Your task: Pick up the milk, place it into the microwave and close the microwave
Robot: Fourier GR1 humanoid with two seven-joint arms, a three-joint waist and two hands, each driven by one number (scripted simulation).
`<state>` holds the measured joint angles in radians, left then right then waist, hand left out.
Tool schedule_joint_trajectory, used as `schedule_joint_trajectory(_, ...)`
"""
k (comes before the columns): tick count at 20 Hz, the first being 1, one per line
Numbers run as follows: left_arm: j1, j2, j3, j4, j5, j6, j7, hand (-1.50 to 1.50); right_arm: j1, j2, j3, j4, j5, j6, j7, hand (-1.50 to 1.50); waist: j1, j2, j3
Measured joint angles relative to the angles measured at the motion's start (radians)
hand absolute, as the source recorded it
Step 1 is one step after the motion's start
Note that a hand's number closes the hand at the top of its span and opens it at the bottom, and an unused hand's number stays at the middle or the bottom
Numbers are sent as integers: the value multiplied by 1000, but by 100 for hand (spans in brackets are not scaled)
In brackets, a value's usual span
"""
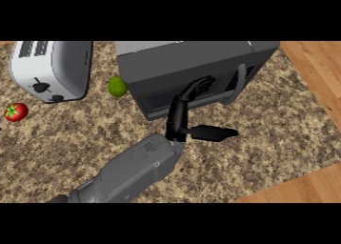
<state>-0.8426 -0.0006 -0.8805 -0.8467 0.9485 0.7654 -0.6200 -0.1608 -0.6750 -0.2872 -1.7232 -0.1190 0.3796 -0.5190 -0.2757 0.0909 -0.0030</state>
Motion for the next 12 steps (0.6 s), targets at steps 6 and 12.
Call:
schedule_joint_trajectory(6,-14,0,-15,3,23,-8,-24,-150,-3,104,50,77,-171,69,29,-150,10,10,5)
schedule_joint_trajectory(12,-18,0,-19,13,50,-15,-50,-150,-24,112,54,142,-263,124,60,-150,7,10,5)
